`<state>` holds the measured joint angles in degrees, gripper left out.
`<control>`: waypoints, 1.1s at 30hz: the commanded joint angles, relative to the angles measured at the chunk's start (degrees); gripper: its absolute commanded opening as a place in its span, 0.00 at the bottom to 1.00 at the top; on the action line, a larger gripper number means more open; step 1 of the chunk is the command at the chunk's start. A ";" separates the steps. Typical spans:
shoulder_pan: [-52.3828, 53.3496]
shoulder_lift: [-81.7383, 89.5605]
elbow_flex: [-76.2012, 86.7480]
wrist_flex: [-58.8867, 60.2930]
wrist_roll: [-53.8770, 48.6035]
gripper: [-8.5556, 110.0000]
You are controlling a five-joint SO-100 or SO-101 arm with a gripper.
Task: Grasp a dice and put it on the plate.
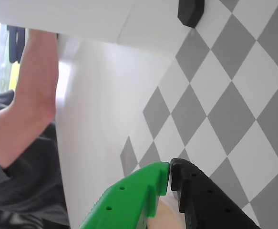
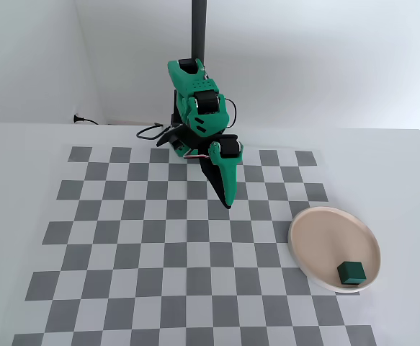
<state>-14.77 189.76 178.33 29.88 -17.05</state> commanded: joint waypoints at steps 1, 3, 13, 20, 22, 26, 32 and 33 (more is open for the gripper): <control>0.88 1.23 -1.05 0.62 4.66 0.04; 1.41 1.23 -1.05 1.49 7.21 0.04; 4.75 1.23 -1.05 11.16 16.00 0.04; 7.21 1.23 -1.05 20.13 20.13 0.04; 7.38 1.23 -1.05 23.29 22.59 0.04; 8.53 1.23 -1.32 24.43 24.43 0.04; 8.61 1.23 -1.93 26.54 20.48 0.04; 8.61 1.23 -1.93 26.54 20.39 0.04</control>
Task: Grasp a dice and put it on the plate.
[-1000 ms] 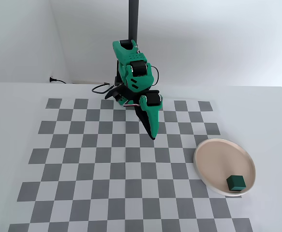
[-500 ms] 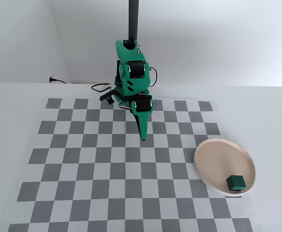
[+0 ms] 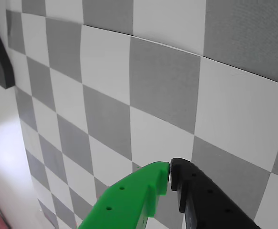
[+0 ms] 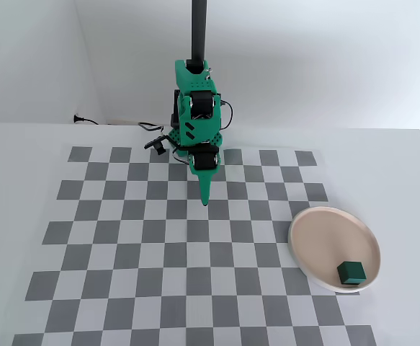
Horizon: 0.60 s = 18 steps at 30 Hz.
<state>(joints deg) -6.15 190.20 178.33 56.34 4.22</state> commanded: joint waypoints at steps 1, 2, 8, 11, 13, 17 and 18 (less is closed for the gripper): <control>0.00 0.79 -1.93 -0.09 -1.14 0.04; 0.00 0.79 -1.93 -0.18 -1.32 0.04; 0.00 0.79 -1.93 -0.18 -1.32 0.04; 0.00 0.79 -1.93 -0.18 -1.32 0.04; 0.00 0.79 -1.93 -0.18 -1.32 0.04; 0.00 0.79 -1.93 -0.26 -1.32 0.04; 0.00 0.79 -1.85 -0.44 -1.32 0.04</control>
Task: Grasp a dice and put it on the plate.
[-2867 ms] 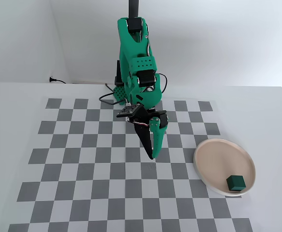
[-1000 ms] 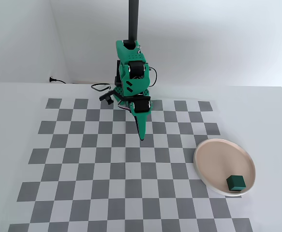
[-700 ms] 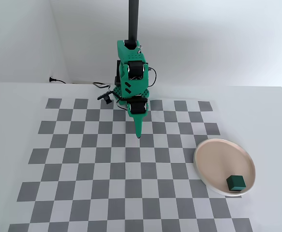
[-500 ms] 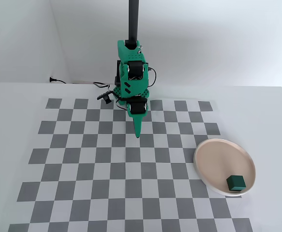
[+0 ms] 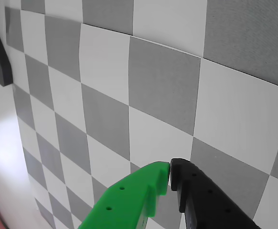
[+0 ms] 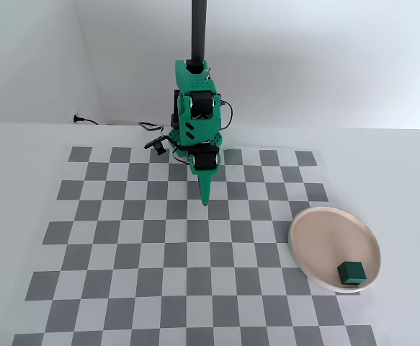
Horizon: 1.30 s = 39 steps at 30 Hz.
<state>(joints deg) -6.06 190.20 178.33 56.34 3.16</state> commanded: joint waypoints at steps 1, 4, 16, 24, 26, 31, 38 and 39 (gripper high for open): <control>-0.09 0.79 -1.76 -0.62 -0.18 0.04; -0.09 0.79 -1.76 -0.88 0.00 0.04; -0.09 0.79 -1.49 -1.41 0.00 0.04; -0.09 0.79 -1.49 -1.41 0.00 0.04; -0.09 0.79 -1.49 -1.41 0.00 0.04; -0.09 0.79 -1.49 -1.41 0.00 0.04; -0.09 0.79 -1.49 -1.41 0.00 0.04; -0.09 0.79 -1.49 -1.41 0.00 0.04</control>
